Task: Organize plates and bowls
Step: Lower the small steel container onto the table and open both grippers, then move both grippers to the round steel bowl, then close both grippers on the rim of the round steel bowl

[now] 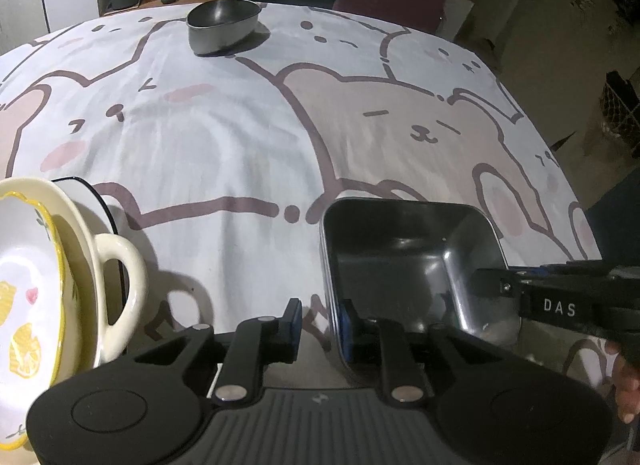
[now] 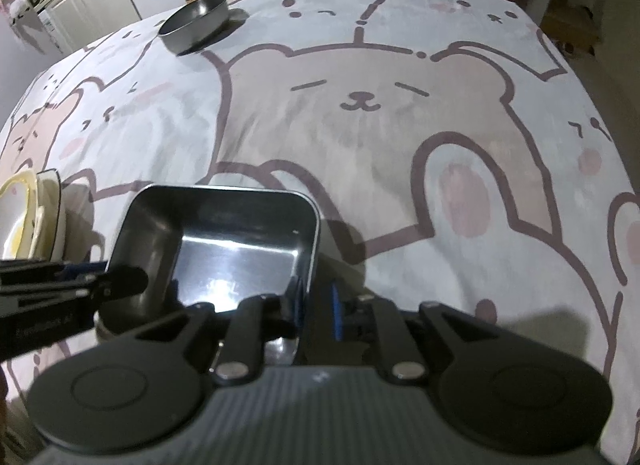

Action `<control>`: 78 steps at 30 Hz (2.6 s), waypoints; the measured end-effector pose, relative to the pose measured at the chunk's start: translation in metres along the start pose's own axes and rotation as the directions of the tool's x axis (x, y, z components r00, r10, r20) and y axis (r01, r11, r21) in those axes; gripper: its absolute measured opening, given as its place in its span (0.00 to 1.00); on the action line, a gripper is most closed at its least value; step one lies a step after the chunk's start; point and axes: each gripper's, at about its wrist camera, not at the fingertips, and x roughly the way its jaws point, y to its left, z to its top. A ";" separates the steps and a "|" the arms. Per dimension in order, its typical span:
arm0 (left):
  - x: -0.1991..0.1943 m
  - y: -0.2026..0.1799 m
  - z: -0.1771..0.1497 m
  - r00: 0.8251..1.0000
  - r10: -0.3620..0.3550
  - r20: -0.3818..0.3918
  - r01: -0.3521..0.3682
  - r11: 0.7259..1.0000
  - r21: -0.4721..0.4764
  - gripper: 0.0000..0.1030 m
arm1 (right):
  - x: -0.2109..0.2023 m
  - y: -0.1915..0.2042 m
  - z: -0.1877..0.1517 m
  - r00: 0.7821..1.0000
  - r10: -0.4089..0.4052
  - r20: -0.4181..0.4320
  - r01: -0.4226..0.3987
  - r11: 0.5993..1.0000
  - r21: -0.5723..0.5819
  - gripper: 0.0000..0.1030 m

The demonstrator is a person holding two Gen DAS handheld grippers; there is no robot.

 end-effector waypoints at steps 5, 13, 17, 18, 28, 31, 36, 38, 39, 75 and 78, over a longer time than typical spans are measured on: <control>0.000 0.001 0.000 1.000 -0.001 -0.006 0.001 1.000 0.000 0.23 | 0.001 -0.001 -0.001 1.000 -0.004 -0.005 0.004 1.000 0.002 0.21; -0.001 0.003 0.001 1.000 -0.001 -0.003 0.001 1.000 -0.011 0.24 | 0.000 -0.003 -0.002 1.000 0.003 -0.022 -0.002 1.000 0.007 0.27; -0.010 0.008 0.002 1.000 -0.009 0.019 0.010 0.999 -0.039 0.35 | -0.005 -0.001 -0.004 1.000 -0.011 -0.017 0.011 1.000 -0.014 0.32; -0.013 0.009 0.003 0.999 -0.023 0.025 0.024 0.999 -0.048 0.40 | -0.008 -0.001 -0.005 1.000 -0.012 -0.008 0.011 1.000 -0.021 0.32; -0.057 0.007 0.020 0.990 -0.064 0.122 0.065 0.998 -0.004 0.89 | -0.055 0.002 -0.007 0.990 -0.009 0.142 0.015 0.999 -0.042 0.73; -0.069 0.017 0.035 0.985 -0.043 0.166 0.046 0.999 -0.009 0.97 | -0.069 0.001 0.000 0.980 -0.014 0.197 0.021 0.999 -0.031 0.86; -0.076 0.041 0.064 0.976 -0.006 0.217 0.022 0.997 -0.071 1.00 | -0.087 0.004 0.023 0.952 -0.026 0.304 0.031 0.999 -0.014 1.00; -0.075 0.052 0.077 0.972 0.006 0.235 0.017 0.995 -0.097 1.00 | -0.091 0.007 0.035 0.941 -0.019 0.337 0.026 1.000 -0.014 1.00; -0.074 0.057 0.084 0.970 0.008 0.242 0.020 0.993 -0.112 1.00 | -0.092 0.009 0.043 0.934 -0.012 0.358 0.017 1.000 -0.013 1.00; 0.075 0.171 0.226 0.980 0.086 0.177 0.011 0.874 -0.486 0.99 | 0.125 0.111 0.324 0.972 0.160 0.175 -0.129 0.976 -0.174 0.59; 0.079 0.172 0.227 0.981 0.090 0.172 0.000 0.885 -0.466 0.90 | 0.134 0.118 0.326 0.978 0.128 0.164 -0.098 0.980 -0.176 0.45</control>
